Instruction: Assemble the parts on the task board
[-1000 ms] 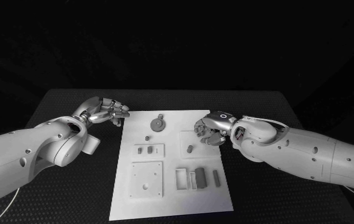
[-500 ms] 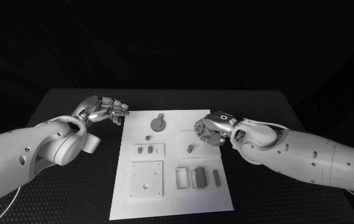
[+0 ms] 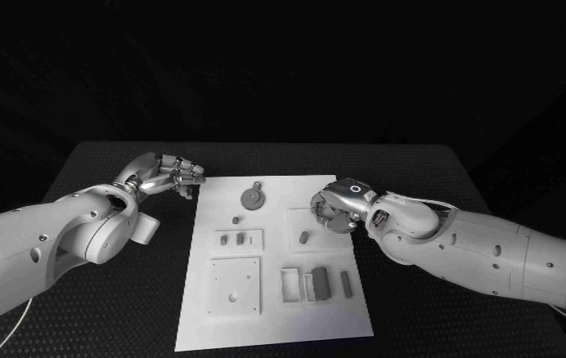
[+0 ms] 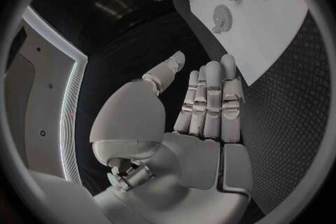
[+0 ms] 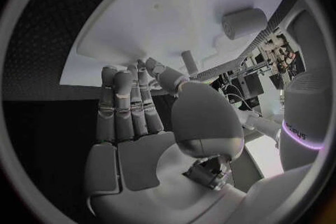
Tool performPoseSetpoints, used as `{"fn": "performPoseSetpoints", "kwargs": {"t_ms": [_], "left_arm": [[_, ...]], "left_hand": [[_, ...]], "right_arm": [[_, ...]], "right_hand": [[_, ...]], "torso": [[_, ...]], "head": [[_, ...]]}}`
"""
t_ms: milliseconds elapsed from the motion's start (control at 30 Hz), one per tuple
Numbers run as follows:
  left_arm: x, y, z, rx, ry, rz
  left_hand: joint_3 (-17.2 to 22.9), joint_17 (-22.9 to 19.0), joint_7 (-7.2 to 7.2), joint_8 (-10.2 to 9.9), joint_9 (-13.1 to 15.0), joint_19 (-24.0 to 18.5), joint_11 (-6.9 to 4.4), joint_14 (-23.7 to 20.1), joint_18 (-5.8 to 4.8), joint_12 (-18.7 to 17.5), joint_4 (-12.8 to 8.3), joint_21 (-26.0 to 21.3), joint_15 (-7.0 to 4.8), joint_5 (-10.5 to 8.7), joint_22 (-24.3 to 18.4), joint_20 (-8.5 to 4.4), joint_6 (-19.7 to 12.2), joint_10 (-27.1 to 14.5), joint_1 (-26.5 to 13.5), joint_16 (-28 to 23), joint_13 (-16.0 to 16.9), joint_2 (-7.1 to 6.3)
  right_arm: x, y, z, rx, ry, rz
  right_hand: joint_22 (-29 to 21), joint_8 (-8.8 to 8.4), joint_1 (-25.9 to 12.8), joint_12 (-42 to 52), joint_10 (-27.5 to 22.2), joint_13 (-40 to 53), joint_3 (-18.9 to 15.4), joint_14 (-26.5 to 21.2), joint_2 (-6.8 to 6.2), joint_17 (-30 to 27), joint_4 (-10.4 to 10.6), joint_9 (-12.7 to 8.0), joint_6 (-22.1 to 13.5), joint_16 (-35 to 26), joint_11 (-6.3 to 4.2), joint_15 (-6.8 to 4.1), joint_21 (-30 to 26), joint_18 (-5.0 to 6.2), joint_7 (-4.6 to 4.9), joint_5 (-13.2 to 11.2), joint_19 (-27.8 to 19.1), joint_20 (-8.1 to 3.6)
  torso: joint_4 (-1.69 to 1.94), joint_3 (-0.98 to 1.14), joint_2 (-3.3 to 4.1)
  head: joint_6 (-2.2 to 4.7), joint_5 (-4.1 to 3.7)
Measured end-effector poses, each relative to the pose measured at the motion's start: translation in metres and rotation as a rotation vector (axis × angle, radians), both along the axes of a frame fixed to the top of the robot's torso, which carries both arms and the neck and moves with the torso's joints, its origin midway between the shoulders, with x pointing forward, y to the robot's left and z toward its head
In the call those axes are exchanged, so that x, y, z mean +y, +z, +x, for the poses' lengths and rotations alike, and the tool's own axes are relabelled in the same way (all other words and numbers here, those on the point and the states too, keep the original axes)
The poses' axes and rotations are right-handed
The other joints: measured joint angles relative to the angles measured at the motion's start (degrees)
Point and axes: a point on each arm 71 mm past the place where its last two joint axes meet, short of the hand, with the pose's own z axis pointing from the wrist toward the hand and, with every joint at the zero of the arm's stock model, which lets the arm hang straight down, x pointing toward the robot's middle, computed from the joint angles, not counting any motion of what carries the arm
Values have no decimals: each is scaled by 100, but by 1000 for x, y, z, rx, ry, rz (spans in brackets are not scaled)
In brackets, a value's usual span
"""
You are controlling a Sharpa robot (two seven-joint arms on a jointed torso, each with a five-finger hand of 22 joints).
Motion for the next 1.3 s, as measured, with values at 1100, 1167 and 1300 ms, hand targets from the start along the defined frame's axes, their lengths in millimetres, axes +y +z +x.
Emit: {"fn": "performPoseSetpoints", "kwargs": {"t_ms": [1100,1167,1300], "left_arm": [[0,-1,0,12,-7,-4],[0,-1,0,12,-7,-4],[0,-1,0,12,-6,-3]], "left_hand": [[-15,1,0,0,-11,1,8,19,0,0,15,-45,22,0,-23,1,-41,-24,0,-45,-33,0],[-20,1,0,0,-11,0,7,19,0,0,10,-45,22,0,-29,1,-41,-24,0,-45,-38,0],[-30,1,0,0,-11,0,7,19,0,0,-1,-45,22,0,-28,2,-41,-23,1,-45,-38,0]], "right_arm": [[7,-1,-1,-63,6,-55],[8,-1,-1,-64,5,-56],[8,-1,-1,-67,4,-58]], "right_hand": [[123,115,370,50,819,67,32,290,-30,112,-34,11,306,246,-293,-248,134,6,-141,-5,314,-171],[123,115,378,61,819,70,31,290,-23,115,-34,15,316,246,-293,-247,134,5,-152,-5,314,-171],[133,140,384,78,885,70,31,323,-16,133,-34,15,354,278,-308,-263,158,5,-151,-6,350,-196]], "torso": [[1,-5,0],[1,-5,0],[3,-5,0]], "head": [[-20,-36],[-20,-37],[-20,-37]]}}
